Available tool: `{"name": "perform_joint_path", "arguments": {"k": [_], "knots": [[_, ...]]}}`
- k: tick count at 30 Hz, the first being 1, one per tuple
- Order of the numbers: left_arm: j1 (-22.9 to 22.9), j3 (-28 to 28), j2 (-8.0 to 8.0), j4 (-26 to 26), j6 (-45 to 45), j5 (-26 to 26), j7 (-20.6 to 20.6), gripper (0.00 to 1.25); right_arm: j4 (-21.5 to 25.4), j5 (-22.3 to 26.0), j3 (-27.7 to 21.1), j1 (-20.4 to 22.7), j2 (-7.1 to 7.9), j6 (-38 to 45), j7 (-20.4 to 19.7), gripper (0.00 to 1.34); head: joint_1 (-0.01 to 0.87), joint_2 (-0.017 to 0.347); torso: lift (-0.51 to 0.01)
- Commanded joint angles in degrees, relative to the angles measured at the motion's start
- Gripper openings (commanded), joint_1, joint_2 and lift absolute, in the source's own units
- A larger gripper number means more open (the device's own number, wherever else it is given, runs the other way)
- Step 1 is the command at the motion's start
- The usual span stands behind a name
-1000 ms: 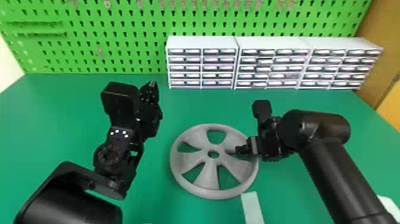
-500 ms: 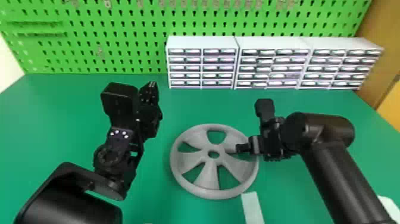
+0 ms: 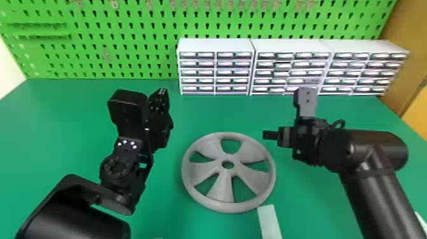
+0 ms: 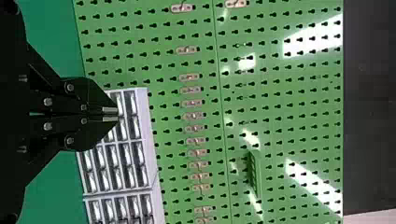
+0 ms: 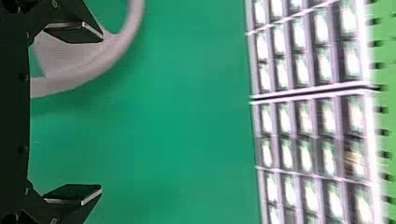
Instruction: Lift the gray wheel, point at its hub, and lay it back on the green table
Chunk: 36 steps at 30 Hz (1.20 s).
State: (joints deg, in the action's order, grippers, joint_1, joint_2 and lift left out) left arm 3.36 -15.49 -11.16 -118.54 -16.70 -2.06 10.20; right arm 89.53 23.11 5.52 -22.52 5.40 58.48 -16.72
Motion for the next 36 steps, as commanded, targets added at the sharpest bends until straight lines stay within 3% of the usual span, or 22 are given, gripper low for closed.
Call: {"name": "perform_joint_path", "arguments": {"k": [1, 6, 14, 27, 36], "knots": [[0.16, 0.02, 0.0, -0.03, 0.0, 0.04, 0.0, 0.02, 3.19, 0.01, -0.16, 2.48, 0.93, -6.19, 0.2, 1.18, 0.692, 0.048, -0.093], [0.16, 0.1, 0.0, -0.03, 0.0, 0.04, 0.08, 0.02, 4.95, -1.4, -0.6, 6.08, 1.19, -15.77, 1.25, 1.18, 0.692, 0.048, -0.093], [0.51, 0.19, 0.35, 0.06, 0.0, -0.05, 0.08, 0.02, 7.59, -6.67, -2.09, 11.18, 0.31, -27.11, 4.33, 1.18, 0.692, 0.048, -0.093], [0.69, 0.28, 0.88, 0.32, 0.0, -0.14, 0.08, 0.02, 9.43, -11.16, -2.53, 16.72, -0.39, -48.2, 5.73, 1.18, 0.692, 0.048, -0.093], [1.13, 1.07, 1.41, 0.5, 0.0, -0.05, 0.0, 0.02, 11.72, -14.32, -2.53, 19.36, -1.01, -54.35, 5.73, 1.18, 0.692, 0.048, -0.093]]}}
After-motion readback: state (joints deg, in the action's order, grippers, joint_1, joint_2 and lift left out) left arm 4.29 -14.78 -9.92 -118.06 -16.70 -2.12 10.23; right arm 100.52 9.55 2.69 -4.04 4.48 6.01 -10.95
